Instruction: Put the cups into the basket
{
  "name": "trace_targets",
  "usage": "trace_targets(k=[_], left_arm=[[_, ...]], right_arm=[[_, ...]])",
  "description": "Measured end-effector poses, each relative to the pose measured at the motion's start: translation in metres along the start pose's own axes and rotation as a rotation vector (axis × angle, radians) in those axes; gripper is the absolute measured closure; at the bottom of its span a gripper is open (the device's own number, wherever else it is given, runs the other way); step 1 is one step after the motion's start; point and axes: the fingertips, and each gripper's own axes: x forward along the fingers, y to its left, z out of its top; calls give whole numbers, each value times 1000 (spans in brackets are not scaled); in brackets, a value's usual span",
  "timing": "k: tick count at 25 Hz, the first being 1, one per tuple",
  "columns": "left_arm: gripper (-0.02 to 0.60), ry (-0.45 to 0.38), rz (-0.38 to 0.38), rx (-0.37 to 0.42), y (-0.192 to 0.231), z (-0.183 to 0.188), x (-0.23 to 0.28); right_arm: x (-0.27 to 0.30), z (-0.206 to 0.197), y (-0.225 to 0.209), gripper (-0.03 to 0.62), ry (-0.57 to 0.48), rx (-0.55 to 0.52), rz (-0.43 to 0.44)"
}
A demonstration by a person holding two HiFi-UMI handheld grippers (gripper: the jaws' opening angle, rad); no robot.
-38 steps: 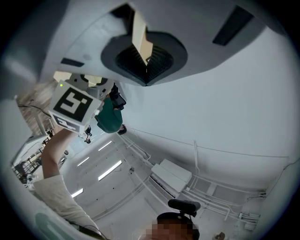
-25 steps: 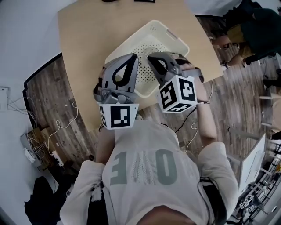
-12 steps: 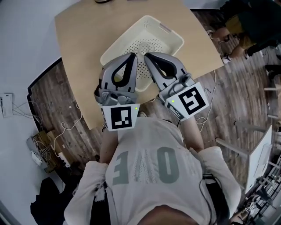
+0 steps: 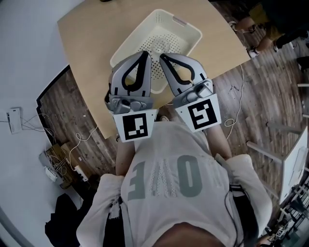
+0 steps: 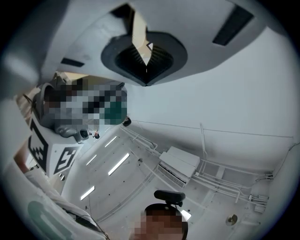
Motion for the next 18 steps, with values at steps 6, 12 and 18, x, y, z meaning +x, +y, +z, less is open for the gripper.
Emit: trace_targets(k=[6,12,18], left_arm=[[574,14,-18,4,-1,-6,0],[574,11,-32,9,-1,-10,6],[574,22,-23,-11,1,-17,10]], right_arm=[[7,-12,15,597,67,-216,10],[12,-16,5,597,76,-221,-17],[11,-24,-5,597,107,-229,-24]])
